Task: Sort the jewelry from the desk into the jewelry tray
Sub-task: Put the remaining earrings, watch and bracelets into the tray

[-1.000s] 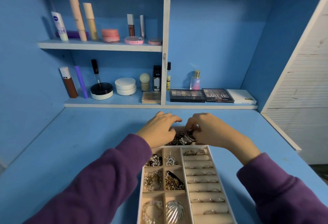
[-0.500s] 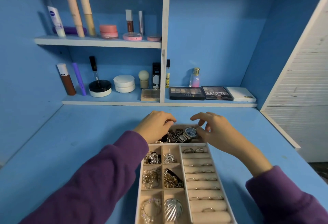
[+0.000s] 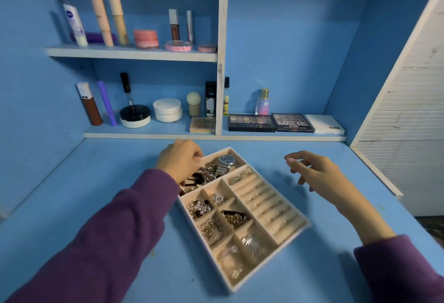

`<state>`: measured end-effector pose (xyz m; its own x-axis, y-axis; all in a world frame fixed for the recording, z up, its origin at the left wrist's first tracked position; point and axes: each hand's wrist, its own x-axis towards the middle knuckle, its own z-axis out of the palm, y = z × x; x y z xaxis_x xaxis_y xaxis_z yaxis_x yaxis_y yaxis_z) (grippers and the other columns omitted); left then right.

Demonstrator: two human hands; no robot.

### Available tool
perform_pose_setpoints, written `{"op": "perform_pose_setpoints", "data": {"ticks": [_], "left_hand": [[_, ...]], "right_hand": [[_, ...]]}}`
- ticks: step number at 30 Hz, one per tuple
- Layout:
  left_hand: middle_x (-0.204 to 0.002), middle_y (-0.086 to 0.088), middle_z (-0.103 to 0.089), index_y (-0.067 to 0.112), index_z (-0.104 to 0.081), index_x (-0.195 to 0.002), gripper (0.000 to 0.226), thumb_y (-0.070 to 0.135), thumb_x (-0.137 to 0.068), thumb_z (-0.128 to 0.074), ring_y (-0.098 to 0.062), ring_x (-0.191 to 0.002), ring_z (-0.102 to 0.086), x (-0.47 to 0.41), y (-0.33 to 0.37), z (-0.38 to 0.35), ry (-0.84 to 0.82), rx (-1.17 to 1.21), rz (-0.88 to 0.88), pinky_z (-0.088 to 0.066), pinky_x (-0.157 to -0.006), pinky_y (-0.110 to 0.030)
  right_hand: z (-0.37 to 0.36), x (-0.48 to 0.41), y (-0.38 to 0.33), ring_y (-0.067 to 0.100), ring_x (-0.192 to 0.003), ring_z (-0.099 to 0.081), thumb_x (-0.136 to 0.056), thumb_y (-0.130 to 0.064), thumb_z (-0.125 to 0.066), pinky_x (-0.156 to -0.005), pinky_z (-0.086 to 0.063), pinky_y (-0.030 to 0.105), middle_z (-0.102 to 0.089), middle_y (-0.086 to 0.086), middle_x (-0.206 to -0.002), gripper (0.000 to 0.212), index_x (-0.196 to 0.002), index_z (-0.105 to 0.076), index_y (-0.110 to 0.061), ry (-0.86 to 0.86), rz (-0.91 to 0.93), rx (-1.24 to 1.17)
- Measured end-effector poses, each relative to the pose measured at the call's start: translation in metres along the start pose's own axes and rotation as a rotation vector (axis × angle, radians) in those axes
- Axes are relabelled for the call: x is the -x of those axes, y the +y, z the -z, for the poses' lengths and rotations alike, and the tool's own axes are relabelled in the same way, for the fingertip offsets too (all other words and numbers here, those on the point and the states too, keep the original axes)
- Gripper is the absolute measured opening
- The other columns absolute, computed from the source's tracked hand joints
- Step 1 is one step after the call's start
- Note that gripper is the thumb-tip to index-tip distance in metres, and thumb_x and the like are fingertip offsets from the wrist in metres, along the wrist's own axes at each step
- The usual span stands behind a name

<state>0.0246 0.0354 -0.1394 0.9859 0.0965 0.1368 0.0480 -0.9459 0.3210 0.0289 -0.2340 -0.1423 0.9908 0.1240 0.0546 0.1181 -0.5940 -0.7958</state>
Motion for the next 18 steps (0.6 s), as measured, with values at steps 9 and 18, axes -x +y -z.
{"op": "perform_pose_setpoints", "data": {"ticks": [9, 18], "left_hand": [[-0.11, -0.014, -0.065, 0.012, -0.068, -0.106, 0.034, 0.007, -0.075, -0.054, -0.028, -0.096, -0.061, 0.036, -0.033, 0.022, -0.023, 0.115, 0.257, -0.05, -0.086, -0.037], [-0.073, -0.003, -0.066, 0.023, -0.062, -0.097, 0.017, 0.032, -0.085, -0.055, -0.012, -0.046, -0.059, 0.06, -0.038, 0.008, -0.066, 0.283, 0.238, -0.044, -0.054, -0.024]], "right_hand": [[-0.018, 0.008, -0.003, 0.027, -0.056, -0.057, -0.092, -0.029, -0.052, -0.057, -0.05, 0.035, -0.066, 0.016, -0.078, 0.022, -0.105, -0.062, -0.015, -0.015, -0.091, -0.073], [-0.027, 0.011, -0.002, 0.011, -0.067, -0.057, -0.092, -0.013, -0.048, -0.05, -0.042, 0.018, -0.064, 0.003, -0.088, 0.034, -0.125, -0.057, -0.018, 0.008, -0.043, 0.098]]}}
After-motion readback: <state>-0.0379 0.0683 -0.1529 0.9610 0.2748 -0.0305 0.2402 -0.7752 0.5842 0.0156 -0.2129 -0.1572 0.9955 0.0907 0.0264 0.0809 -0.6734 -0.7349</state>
